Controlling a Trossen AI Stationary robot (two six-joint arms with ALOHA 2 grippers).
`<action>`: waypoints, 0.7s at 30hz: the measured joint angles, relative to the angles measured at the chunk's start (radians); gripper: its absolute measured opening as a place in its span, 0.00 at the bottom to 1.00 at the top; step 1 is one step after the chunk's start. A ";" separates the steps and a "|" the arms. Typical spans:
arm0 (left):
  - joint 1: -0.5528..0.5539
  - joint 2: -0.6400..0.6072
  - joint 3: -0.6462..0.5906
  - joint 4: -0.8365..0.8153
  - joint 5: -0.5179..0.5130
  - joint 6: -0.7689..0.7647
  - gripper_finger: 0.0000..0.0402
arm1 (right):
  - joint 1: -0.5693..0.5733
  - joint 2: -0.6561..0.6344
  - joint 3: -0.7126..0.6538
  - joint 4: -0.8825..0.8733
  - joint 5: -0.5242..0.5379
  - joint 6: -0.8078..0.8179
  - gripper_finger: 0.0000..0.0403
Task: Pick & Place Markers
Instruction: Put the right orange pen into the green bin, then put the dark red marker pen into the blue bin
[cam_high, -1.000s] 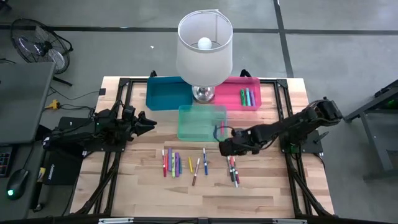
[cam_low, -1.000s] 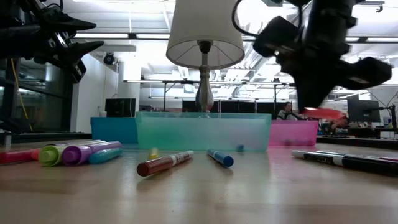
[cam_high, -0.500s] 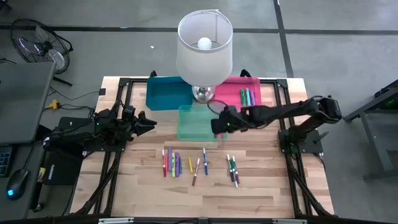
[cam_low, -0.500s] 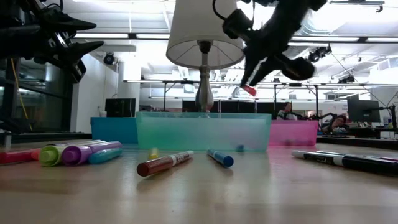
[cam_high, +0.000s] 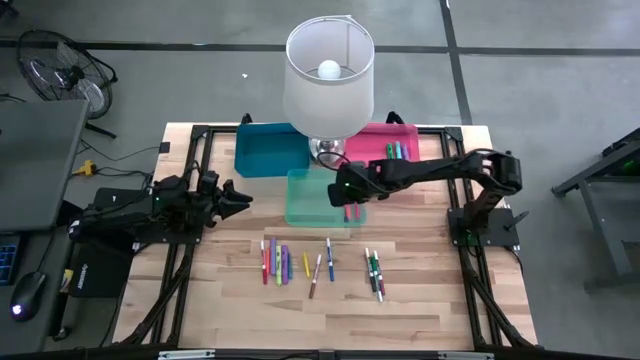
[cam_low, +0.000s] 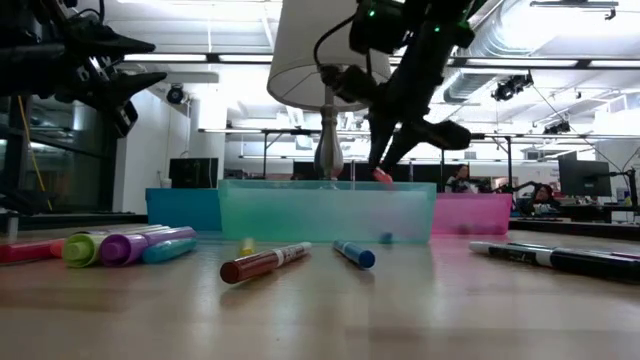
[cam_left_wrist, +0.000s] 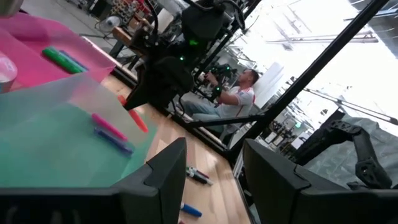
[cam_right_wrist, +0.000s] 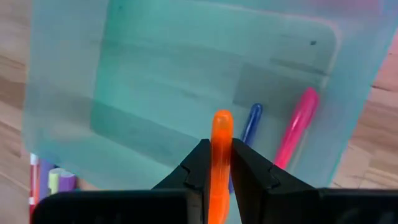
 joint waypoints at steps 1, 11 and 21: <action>0.000 0.000 0.000 -0.005 0.000 0.000 0.39 | -0.001 0.007 0.001 0.000 -0.006 -0.006 0.12; 0.000 0.000 0.000 -0.014 0.000 0.000 0.39 | -0.001 0.036 0.001 -0.008 -0.033 -0.028 0.13; 0.000 0.000 0.000 -0.013 0.000 0.000 0.39 | 0.006 0.036 0.001 -0.015 -0.042 -0.031 0.29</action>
